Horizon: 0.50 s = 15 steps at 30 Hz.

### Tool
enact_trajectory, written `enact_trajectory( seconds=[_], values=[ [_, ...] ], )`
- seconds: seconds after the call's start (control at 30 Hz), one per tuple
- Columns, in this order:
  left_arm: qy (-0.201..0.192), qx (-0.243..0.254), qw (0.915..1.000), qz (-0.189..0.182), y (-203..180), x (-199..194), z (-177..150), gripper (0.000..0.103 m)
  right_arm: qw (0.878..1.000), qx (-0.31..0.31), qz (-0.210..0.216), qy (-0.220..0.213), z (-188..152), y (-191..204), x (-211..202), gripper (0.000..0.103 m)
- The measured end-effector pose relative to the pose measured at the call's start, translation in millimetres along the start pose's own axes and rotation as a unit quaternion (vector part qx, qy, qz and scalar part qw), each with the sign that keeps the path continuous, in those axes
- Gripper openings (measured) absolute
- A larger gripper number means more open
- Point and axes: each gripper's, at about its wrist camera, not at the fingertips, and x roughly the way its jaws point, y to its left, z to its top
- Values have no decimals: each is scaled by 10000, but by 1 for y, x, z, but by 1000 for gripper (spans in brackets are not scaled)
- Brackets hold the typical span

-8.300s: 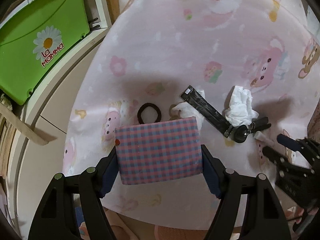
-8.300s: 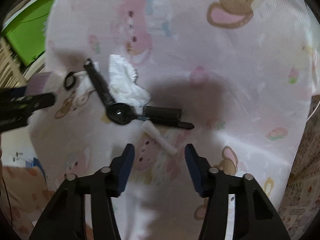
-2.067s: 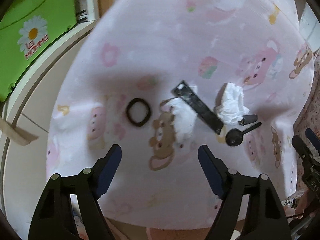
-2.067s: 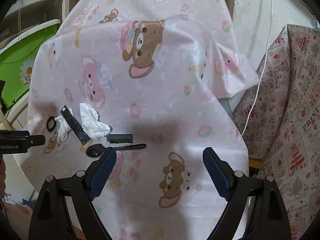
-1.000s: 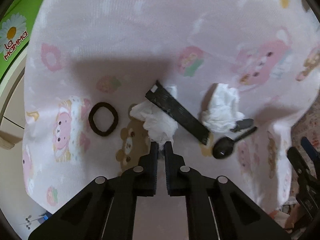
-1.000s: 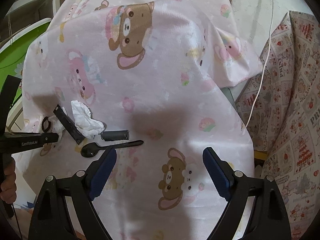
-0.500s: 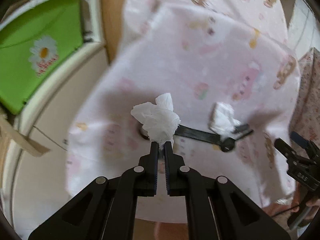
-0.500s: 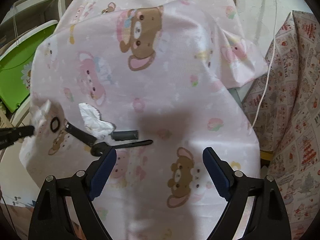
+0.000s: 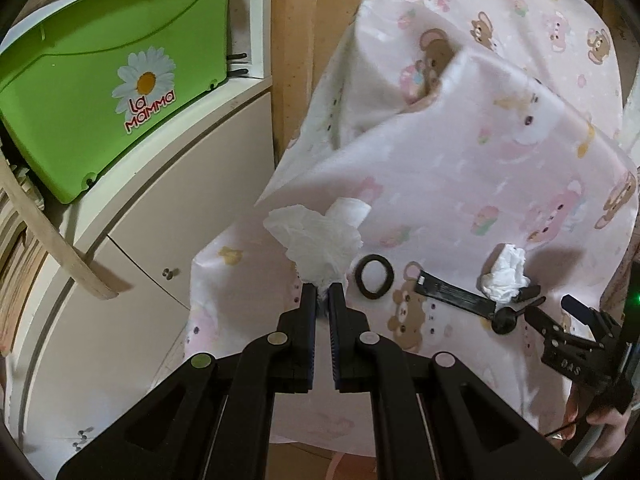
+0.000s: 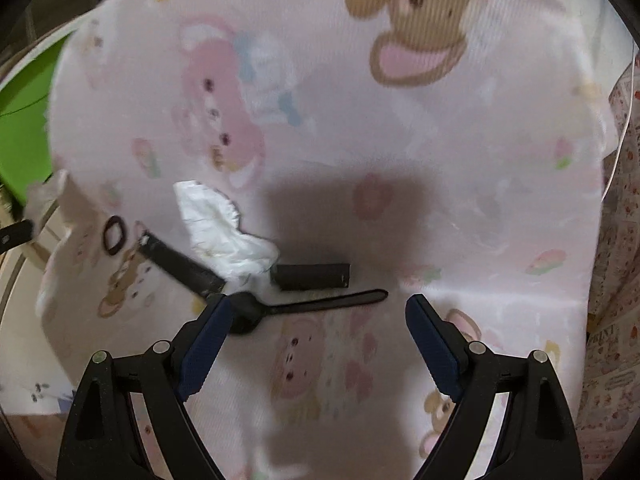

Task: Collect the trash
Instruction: 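Grasp the black cylinder with the right gripper while the left gripper holds the tissue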

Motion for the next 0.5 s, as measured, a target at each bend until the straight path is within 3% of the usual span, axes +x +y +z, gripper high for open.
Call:
enact_trajectory(
  seconds=[0.13, 0.3, 0.4, 0.5],
  values=[
    [44, -60, 10000, 3, 6, 3, 1, 5, 9998, -28, -187, 72, 5, 5, 14, 88],
    [72, -18, 10000, 38, 8, 5, 2, 5, 9996, -79, -242, 145, 11, 12, 26, 71],
    [77, -13, 10000, 52, 8, 5, 2, 6, 9997, -103, -146, 143, 12, 15, 27, 51],
    [105, 110, 9999, 34, 4, 6, 1, 6, 9998, -150, -119, 40, 14, 12, 23, 51]
  ],
)
